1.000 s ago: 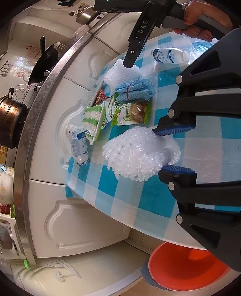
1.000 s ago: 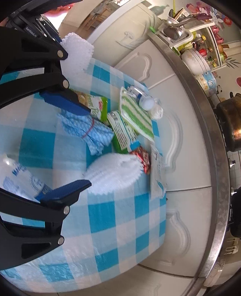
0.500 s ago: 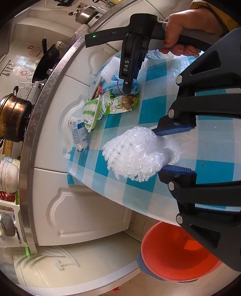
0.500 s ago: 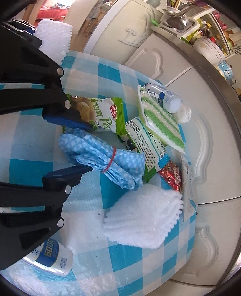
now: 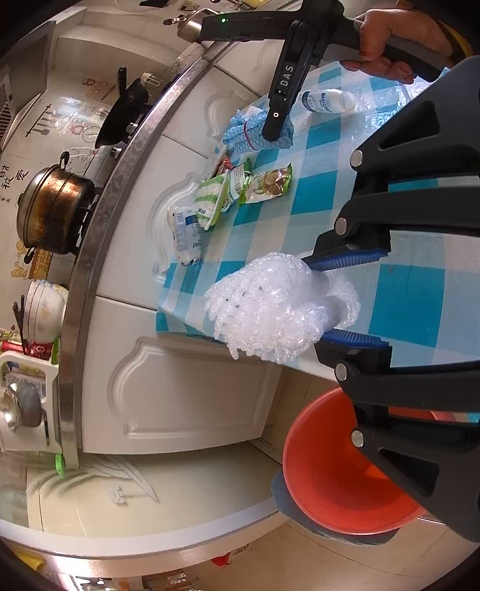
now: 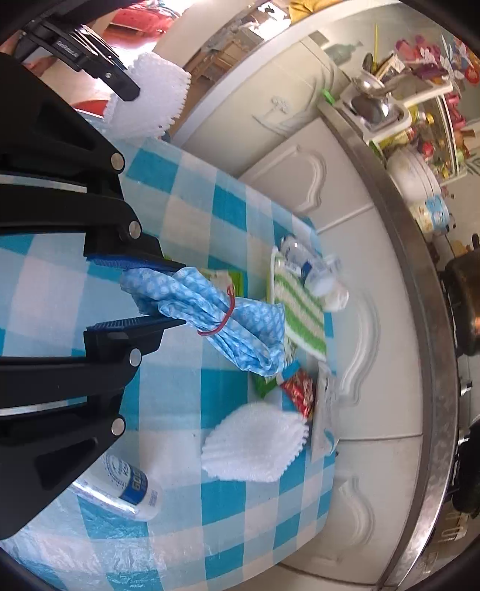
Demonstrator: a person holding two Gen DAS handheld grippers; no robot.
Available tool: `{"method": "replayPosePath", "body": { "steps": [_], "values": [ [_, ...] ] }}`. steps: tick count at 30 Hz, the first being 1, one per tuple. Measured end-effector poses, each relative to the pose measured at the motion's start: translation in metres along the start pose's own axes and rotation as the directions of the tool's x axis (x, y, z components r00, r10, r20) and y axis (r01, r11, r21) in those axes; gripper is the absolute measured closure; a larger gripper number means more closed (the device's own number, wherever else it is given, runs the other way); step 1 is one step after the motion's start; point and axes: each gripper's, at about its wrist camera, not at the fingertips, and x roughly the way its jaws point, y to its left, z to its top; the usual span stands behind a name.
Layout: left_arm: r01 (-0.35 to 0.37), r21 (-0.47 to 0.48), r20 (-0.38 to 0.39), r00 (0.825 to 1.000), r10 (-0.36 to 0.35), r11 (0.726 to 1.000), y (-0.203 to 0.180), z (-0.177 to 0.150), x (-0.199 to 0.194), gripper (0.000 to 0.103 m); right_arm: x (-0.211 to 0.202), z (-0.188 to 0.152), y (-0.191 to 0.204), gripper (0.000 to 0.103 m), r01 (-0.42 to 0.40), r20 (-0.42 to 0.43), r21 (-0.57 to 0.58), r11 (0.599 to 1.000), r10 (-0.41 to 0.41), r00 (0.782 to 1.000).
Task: Collect trash
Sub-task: 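Carry both items to the red bucket and open both tools to drop them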
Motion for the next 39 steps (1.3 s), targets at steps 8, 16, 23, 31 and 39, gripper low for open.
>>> {"method": "replayPosePath", "body": {
  "steps": [8,16,23,31,39],
  "values": [
    [-0.095,-0.066,0.042,0.994,0.098,0.993,0.051,-0.001,-0.032,0.071,-0.001,-0.015,0.093,0.08,-0.221,-0.092,-0.176,0.959,0.207,0.974],
    [-0.206,-0.162,-0.031,0.979,0.203,0.965,0.115,-0.022,-0.031,0.071,0.032,-0.046,0.196,0.08,-0.386,-0.265,-0.334,0.86,0.308,0.914],
    [-0.268,-0.212,-0.126,0.961,0.245,0.94,0.157,-0.047,-0.015,0.065,0.069,-0.079,0.246,0.076,-0.434,-0.384,-0.419,0.797,0.278,0.881],
    [-0.335,-0.246,-0.192,0.937,0.293,0.91,0.179,-0.065,0.0,0.023,0.074,-0.089,0.253,0.037,-0.412,-0.373,-0.436,0.801,0.255,0.892],
    [-0.337,-0.281,-0.128,0.941,0.313,0.898,0.187,-0.053,-0.02,0.015,0.039,-0.059,0.21,0.02,-0.349,-0.247,-0.326,0.878,0.278,0.928]
  ]
}}
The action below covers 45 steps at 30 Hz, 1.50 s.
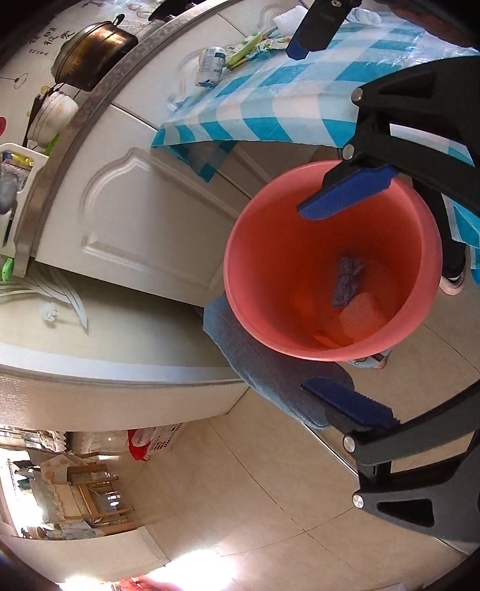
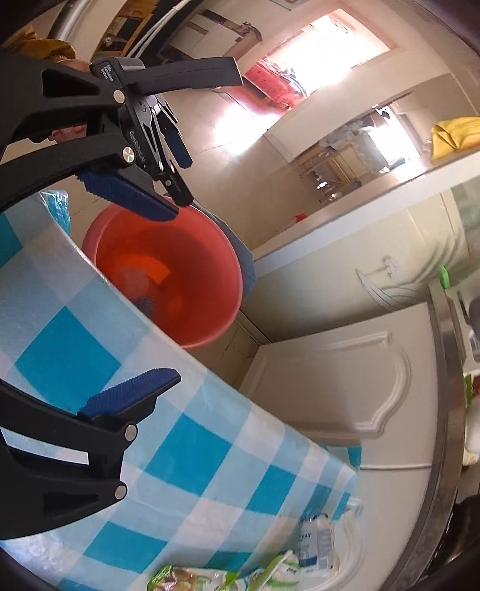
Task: Collect trash
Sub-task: 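Carry both items to the red bucket and open both tools to drop them, then return both tools to the table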
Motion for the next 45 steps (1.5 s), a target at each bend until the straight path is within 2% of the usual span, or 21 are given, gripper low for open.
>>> {"method": "replayPosePath", "body": {
  "steps": [2,6,9,15,20,25,27,30,36,40,42,45],
  "values": [
    [0.02,-0.013,0.033,0.999,-0.019,1.0,0.002,0.003,-0.008,0.015,-0.015,0.0,-0.01,0.015,0.019,0.041,0.025,1.0,-0.02,0.999],
    [0.054,-0.011,0.114,0.992,-0.052,0.999,0.0,0.003,-0.023,0.015,-0.051,-0.012,-0.024,0.015,0.058,0.107,0.09,0.994,-0.067,0.992],
    [0.076,-0.002,0.191,0.979,-0.074,0.997,-0.004,-0.001,-0.037,0.015,-0.073,-0.024,-0.034,0.014,0.082,0.143,0.145,0.986,-0.103,0.984],
    [0.114,0.055,0.273,0.954,-0.125,0.992,-0.026,-0.012,-0.061,0.015,-0.11,-0.052,-0.051,0.014,0.128,0.193,0.236,0.963,-0.175,0.965],
    [0.177,0.11,0.232,0.952,-0.199,0.978,-0.049,-0.016,-0.074,0.015,-0.131,-0.079,-0.076,0.013,0.15,0.207,0.353,0.924,-0.233,0.95],
    [0.182,0.187,0.188,0.958,-0.217,0.965,-0.081,-0.017,-0.086,0.015,-0.153,-0.103,-0.096,0.013,0.178,0.242,0.422,0.889,-0.3,0.923],
    [0.188,0.208,0.157,0.962,-0.223,0.96,-0.095,-0.015,-0.086,0.014,-0.161,-0.111,-0.104,0.011,0.182,0.26,0.44,0.879,-0.319,0.912],
    [0.242,0.229,0.09,0.959,-0.268,0.943,-0.118,-0.01,-0.083,0.014,-0.169,-0.12,-0.116,0.011,0.176,0.273,0.46,0.87,-0.327,0.905],
    [0.332,0.324,0.012,0.935,-0.354,0.886,-0.189,0.016,-0.074,0.014,-0.183,-0.133,-0.149,0.011,0.139,0.311,0.511,0.848,-0.333,0.89],
    [0.383,0.358,-0.042,0.918,-0.395,0.851,-0.251,0.046,-0.049,0.014,-0.191,-0.139,-0.169,0.011,0.098,0.342,0.537,0.838,-0.322,0.883],
    [0.421,0.362,-0.111,0.905,-0.41,0.832,-0.281,0.057,-0.028,0.014,-0.195,-0.141,-0.177,0.011,0.086,0.353,0.541,0.837,-0.319,0.879],
    [0.44,0.286,-0.154,0.898,-0.413,0.851,-0.316,0.075,0.004,0.014,-0.199,-0.145,-0.188,0.011,0.085,0.363,0.551,0.83,-0.33,0.872]
  ]
}}
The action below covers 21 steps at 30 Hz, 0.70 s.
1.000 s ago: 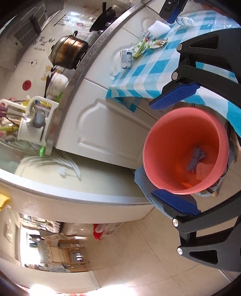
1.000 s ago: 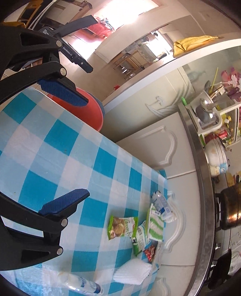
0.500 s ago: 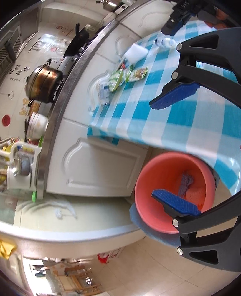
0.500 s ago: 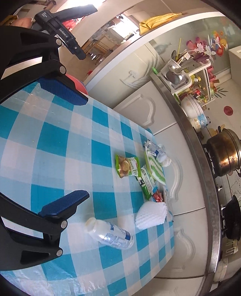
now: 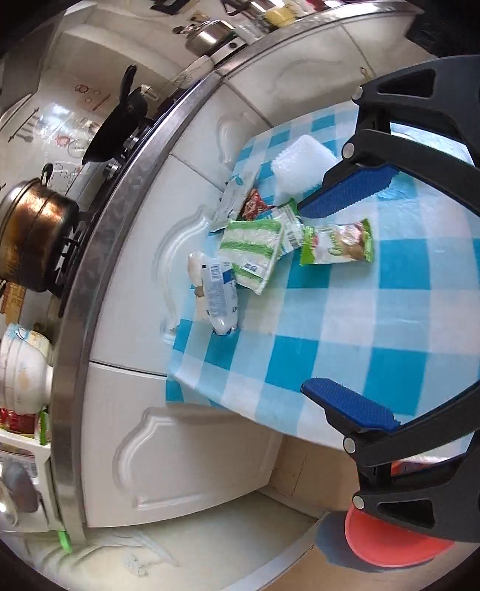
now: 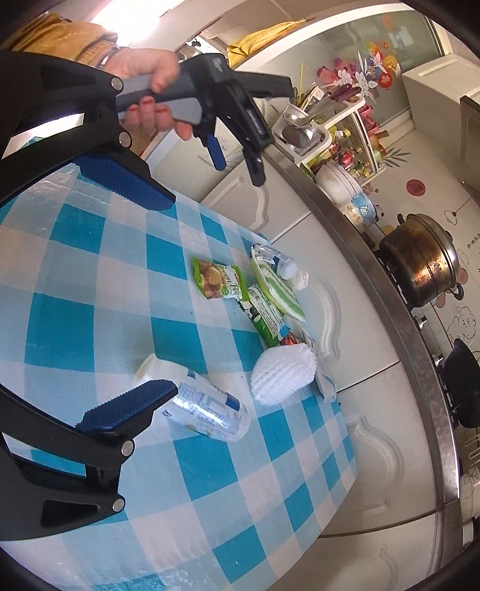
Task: Collect trash
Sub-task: 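Return both tools to the table, then grasp the MAGICDAY milk bottle with the left tool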
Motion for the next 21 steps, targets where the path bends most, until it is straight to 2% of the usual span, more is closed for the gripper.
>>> {"method": "replayPosePath", "body": {
  "steps": [2,6,12,16,21],
  "values": [
    [0.003,-0.047,0.02,1.0,-0.002,0.999,-0.006,0.021,0.022,0.014,0.0,0.002,-0.009,0.011,-0.007,0.002,0.02,1.0,0.007,1.0],
    [-0.094,-0.105,0.056,0.993,0.101,0.99,-0.011,0.069,0.066,0.014,0.001,0.005,-0.021,0.011,-0.025,0.003,0.038,0.999,0.025,1.0],
    [-0.235,-0.119,-0.031,0.972,0.233,0.965,-0.004,0.124,0.145,0.014,-0.004,0.014,-0.028,0.011,-0.038,0.03,0.025,0.999,0.037,0.999],
    [-0.294,-0.168,-0.094,0.955,0.282,0.941,0.012,0.134,0.184,0.015,-0.009,0.024,-0.034,0.011,-0.004,0.067,0.008,1.0,0.004,0.998],
    [-0.302,-0.154,-0.175,0.945,0.275,0.941,0.015,0.126,0.212,0.019,-0.001,0.029,-0.051,0.011,0.029,0.058,0.043,0.999,-0.031,0.998]
  ]
}}
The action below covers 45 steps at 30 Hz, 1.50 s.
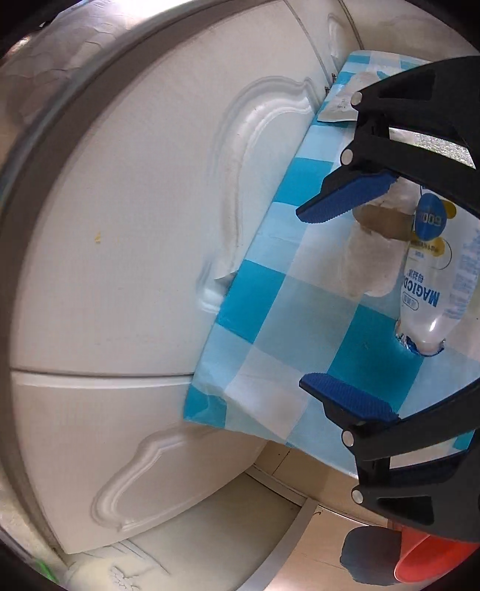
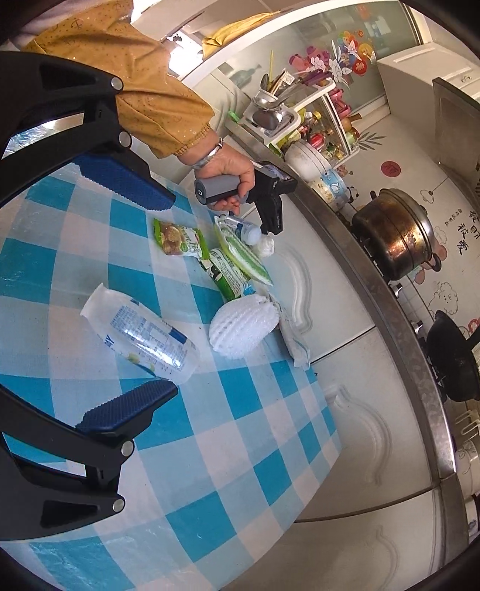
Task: Collect trash
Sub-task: 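Grasp the MAGICDAY milk bottle with the left tool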
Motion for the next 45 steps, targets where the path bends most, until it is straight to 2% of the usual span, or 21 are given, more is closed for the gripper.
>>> {"method": "replayPosePath", "body": {
  "steps": [2,7,14,22,24,26,28,31,33,35,37,40,43,45],
  "values": [
    [0.006,0.024,-0.045,0.999,-0.005,1.0,-0.003,-0.009,0.008,0.021,0.005,0.0,-0.006,0.011,0.007,-0.016,0.014,1.0,-0.007,1.0],
    [0.053,0.091,-0.039,0.998,-0.05,0.994,-0.008,-0.033,-0.003,0.021,0.003,0.001,-0.01,0.011,0.029,-0.004,0.014,1.0,-0.028,1.0],
    [0.128,0.151,-0.035,0.992,-0.124,0.98,-0.001,-0.088,-0.036,0.021,-0.002,0.004,-0.013,0.011,0.058,0.019,0.003,0.998,-0.058,0.998],
    [0.155,0.259,-0.011,0.988,-0.157,0.953,-0.002,-0.158,-0.072,0.021,0.004,-0.004,-0.015,0.011,0.115,-0.025,-0.02,0.993,-0.116,0.993],
    [0.193,0.257,-0.017,0.981,-0.196,0.947,0.001,-0.169,-0.08,0.021,0.009,-0.006,-0.015,0.011,0.132,-0.045,-0.036,0.991,-0.133,0.99],
    [0.242,0.264,-0.029,0.97,-0.243,0.934,0.003,-0.174,-0.084,0.021,0.012,-0.009,-0.016,0.011,0.149,-0.06,-0.055,0.987,-0.153,0.986],
    [0.267,0.291,-0.002,0.96,-0.279,0.919,0.004,-0.178,-0.092,0.021,0.015,-0.011,-0.018,0.011,0.148,-0.07,-0.055,0.987,-0.152,0.986],
    [0.296,0.386,0.031,0.943,-0.333,0.874,-0.002,-0.181,-0.11,0.021,0.018,-0.014,-0.02,0.011,0.148,-0.087,-0.05,0.988,-0.152,0.985],
    [0.286,0.434,0.035,0.942,-0.333,0.854,-0.004,-0.185,-0.12,0.021,0.02,-0.014,-0.019,0.011,0.141,-0.092,-0.059,0.988,-0.146,0.985],
    [0.254,0.448,0.045,0.951,-0.305,0.857,0.0,-0.189,-0.124,0.021,0.022,-0.015,-0.016,0.011,0.137,-0.095,-0.072,0.988,-0.144,0.985],
    [0.252,0.423,0.033,0.956,-0.293,0.87,0.011,-0.195,-0.128,0.021,0.024,-0.015,-0.015,0.011,0.127,-0.101,-0.075,0.989,-0.134,0.986],
    [0.211,0.331,0.013,0.974,-0.228,0.92,0.028,-0.208,-0.127,0.021,0.025,-0.016,-0.014,0.011,0.127,-0.103,-0.076,0.989,-0.135,0.986],
    [0.237,0.241,-0.008,0.97,-0.243,0.941,0.035,-0.213,-0.121,0.018,0.028,-0.017,-0.009,0.011,0.127,-0.111,-0.089,0.988,-0.137,0.984],
    [0.259,0.2,-0.018,0.965,-0.261,0.945,0.032,-0.214,-0.116,0.019,0.032,-0.018,-0.005,0.011,0.129,-0.121,-0.103,0.986,-0.141,0.983]
  ]
}}
